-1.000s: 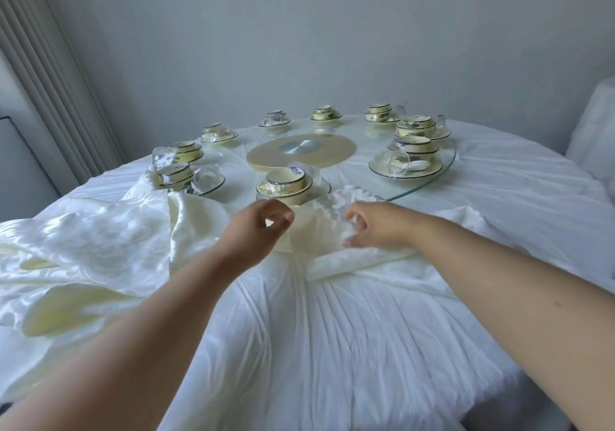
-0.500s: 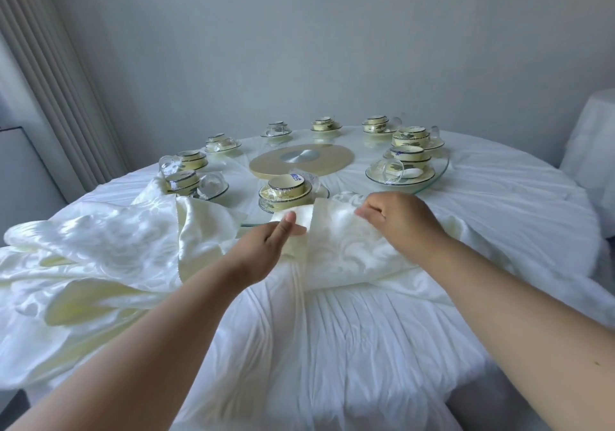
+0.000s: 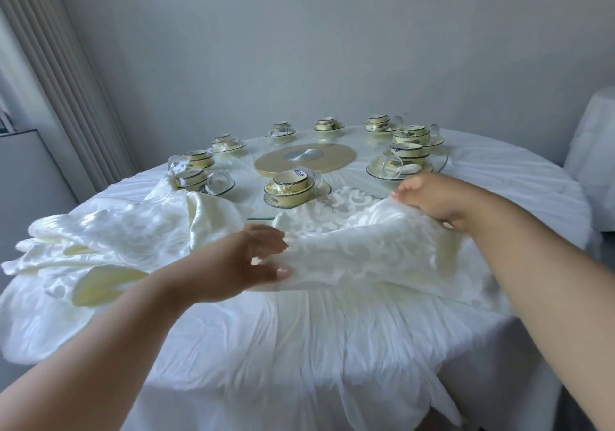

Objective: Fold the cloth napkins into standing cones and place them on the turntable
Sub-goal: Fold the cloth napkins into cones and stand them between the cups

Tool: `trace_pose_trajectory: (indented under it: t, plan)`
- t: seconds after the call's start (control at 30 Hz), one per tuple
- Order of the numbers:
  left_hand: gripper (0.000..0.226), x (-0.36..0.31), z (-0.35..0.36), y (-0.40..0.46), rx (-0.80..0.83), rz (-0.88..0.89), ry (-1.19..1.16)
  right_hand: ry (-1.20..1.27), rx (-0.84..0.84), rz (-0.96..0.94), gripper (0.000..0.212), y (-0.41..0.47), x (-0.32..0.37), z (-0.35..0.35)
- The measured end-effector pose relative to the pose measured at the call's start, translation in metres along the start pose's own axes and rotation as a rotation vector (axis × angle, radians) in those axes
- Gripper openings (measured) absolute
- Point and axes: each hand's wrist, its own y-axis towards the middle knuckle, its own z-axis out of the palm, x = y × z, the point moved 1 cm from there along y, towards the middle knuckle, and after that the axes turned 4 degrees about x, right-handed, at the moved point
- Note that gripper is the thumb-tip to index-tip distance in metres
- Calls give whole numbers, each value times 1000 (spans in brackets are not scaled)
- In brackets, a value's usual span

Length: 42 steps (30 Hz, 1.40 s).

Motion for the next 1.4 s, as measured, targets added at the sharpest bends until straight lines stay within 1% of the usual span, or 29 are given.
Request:
trace_pose_trajectory:
  t: [0.03,0.1,0.13,0.17,0.2,0.23,0.3,0.33,0.37,0.4,0.43,0.47,0.5,0.53,0.6,0.63,0.67,0.73,0.83,0.93,0.97,1.03,1.1,1.17,1.2,1.27,1.33,1.4]
  plan:
    - [41,-6,2,-9,55,-48,-135,18,60,23,27,-1,-1,-1]
    - [50,-15,11,-22,71,-137,-395,71,172,56,24,-6,-1,1]
    - [50,-19,15,-27,53,-200,-469,92,218,68,23,-8,-1,3]
    - [45,-17,20,-30,29,-256,-520,94,251,76,24,-9,-1,6]
    - [42,-17,24,-33,11,-297,-597,80,259,78,24,-8,-2,9]
    - [46,-12,27,-34,25,-324,-668,43,235,72,22,-3,-4,13]
    - [63,-2,31,-35,67,-363,-790,-62,123,30,16,9,-7,20]
    - [65,2,31,-34,89,-387,-832,-86,85,-4,14,15,-7,23]
    - [60,8,31,-32,118,-405,-833,-77,83,-30,14,21,-7,27]
    - [49,12,32,-30,148,-428,-789,-42,108,-47,16,27,-7,30]
    - [41,17,32,-27,169,-443,-716,-18,132,-66,17,33,-7,34]
    - [39,20,32,-24,167,-453,-645,-40,123,-92,17,39,-6,36]
    - [39,24,31,-20,140,-453,-579,-95,85,-121,18,46,-3,38]
    - [39,26,29,-17,77,-460,-536,-155,28,-151,20,54,1,41]
    - [37,33,25,-8,-102,-496,-461,-258,-60,-190,24,70,8,45]
    - [37,37,23,-2,-172,-511,-382,-318,-65,-190,26,76,9,47]
    - [39,41,22,3,-206,-525,-281,-394,-47,-182,28,82,9,50]
    - [45,49,25,12,-203,-525,-129,-538,9,-149,34,91,2,54]
    - [47,60,33,16,-199,-511,-50,-622,43,-98,44,89,-8,51]
    - [39,59,35,14,-224,-505,-27,-645,52,-70,49,63,-11,40]
    - [33,58,34,11,-230,-515,-43,-629,30,-100,45,47,-9,39]
    - [22,58,31,0,-247,-540,-136,-497,8,-208,32,5,0,42]
    - [23,57,27,-15,-287,-536,-225,-337,78,-310,20,-41,12,56]
    - [25,55,25,-34,-330,-546,-266,-262,220,-379,18,-78,22,76]
    - [26,53,25,-43,-338,-567,-274,-263,277,-408,20,-90,24,87]
    - [32,49,27,-63,-346,-614,-287,-325,325,-456,31,-105,26,106]
    - [42,44,30,-81,-369,-656,-301,-397,315,-507,42,-112,26,121]
    - [48,39,29,-100,-368,-701,-252,-445,288,-536,48,-114,25,129]
